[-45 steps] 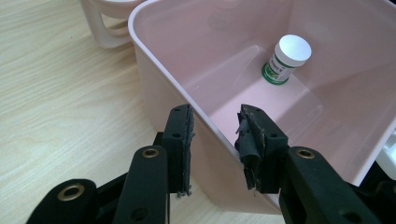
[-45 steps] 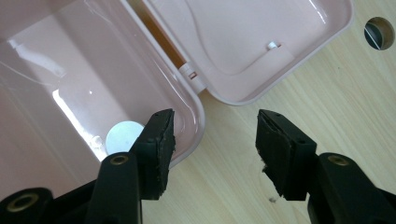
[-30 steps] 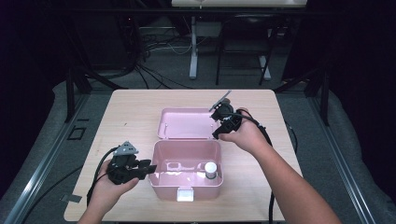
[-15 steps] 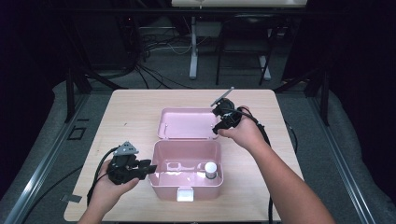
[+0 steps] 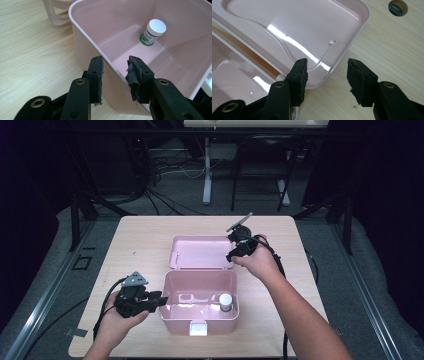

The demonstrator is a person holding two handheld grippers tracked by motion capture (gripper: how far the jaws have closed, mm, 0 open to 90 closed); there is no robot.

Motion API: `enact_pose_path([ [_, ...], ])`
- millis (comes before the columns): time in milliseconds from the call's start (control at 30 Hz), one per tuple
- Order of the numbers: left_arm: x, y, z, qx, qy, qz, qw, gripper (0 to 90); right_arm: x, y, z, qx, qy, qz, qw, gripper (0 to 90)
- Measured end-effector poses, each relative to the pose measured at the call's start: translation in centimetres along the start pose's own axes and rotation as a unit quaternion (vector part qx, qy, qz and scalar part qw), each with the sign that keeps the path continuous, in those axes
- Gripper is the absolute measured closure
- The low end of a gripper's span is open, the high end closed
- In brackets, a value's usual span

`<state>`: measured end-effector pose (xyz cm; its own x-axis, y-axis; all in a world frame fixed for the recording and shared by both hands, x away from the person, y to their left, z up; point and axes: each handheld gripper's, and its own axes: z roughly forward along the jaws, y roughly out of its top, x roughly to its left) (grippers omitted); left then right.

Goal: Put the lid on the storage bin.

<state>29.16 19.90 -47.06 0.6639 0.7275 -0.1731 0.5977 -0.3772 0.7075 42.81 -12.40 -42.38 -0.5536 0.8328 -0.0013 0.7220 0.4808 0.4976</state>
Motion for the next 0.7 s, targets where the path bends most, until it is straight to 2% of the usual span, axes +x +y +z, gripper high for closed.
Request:
enact_pose_path([
  [233,0.0,0.0,0.0,-0.001,0.0,-0.002,1.0,64.5,-0.4,0.2,0.2,-0.006,0.008,0.015,0.9998,57.7],
  [433,0.0,0.0,0.1,0.0,0.0,-0.001,1.0,64.4,-0.8,0.5,0.6,-0.005,0.013,0.034,0.9993,59.3],
  [567,0.0,-0.1,0.1,-0.002,-0.001,-0.003,1.0,64.2,-1.0,0.6,1.0,-0.02,0.003,0.044,0.9988,59.9],
  [633,0.1,-0.1,0.1,-0.002,-0.001,-0.002,1.0,64.1,-1.1,0.7,1.1,-0.03,-0.007,0.038,0.9988,59.2],
  [700,0.0,-0.1,0.2,-0.001,0.0,-0.003,1.0,64.0,-1.1,0.8,1.2,-0.035,-0.006,0.051,0.9981,58.3],
])
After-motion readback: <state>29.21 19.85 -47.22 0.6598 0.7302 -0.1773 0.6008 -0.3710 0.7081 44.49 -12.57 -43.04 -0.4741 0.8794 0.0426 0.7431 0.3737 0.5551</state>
